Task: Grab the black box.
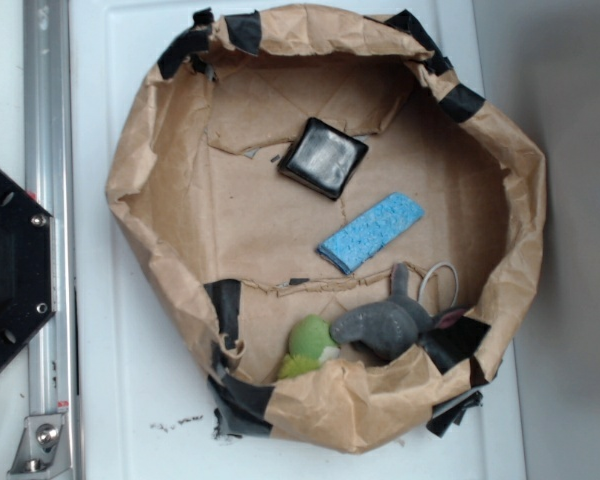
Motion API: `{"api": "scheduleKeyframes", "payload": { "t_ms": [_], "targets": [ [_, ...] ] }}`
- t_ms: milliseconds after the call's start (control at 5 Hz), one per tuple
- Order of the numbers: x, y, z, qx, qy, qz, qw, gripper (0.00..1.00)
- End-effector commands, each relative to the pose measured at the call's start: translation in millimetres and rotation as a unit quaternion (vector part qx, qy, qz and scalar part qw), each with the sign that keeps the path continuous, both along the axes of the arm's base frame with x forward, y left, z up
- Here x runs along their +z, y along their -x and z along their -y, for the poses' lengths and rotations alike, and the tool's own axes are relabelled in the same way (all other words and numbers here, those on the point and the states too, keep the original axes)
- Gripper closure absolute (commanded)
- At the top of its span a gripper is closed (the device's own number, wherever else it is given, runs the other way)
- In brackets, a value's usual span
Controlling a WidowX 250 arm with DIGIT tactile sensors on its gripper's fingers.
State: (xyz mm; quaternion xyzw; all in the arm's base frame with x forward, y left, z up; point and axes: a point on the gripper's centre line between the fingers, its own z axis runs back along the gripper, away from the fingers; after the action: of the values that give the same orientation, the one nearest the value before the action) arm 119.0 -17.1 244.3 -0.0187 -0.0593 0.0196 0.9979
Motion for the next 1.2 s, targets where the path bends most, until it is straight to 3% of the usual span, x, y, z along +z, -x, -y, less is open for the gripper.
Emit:
{"api": "scheduleKeyframes", "payload": {
  "t_ms": [0, 200, 400, 600, 800, 1000],
  "targets": [
    [0, 0, 0, 0.000, 0.000, 0.000, 1.000, 0.00],
    [11, -40, -16, 0.076, 0.028, 0.040, 0.996, 0.00],
    [14, -68, -30, 0.171, 0.047, 0.071, 0.982, 0.00],
    [-1, -89, -49, 0.286, 0.067, 0.079, 0.953, 0.00],
    [-27, -106, -49, 0.342, 0.064, 0.034, 0.937, 0.00],
    [-47, -118, -44, 0.386, 0.043, -0.016, 0.921, 0.00]
  ]
}}
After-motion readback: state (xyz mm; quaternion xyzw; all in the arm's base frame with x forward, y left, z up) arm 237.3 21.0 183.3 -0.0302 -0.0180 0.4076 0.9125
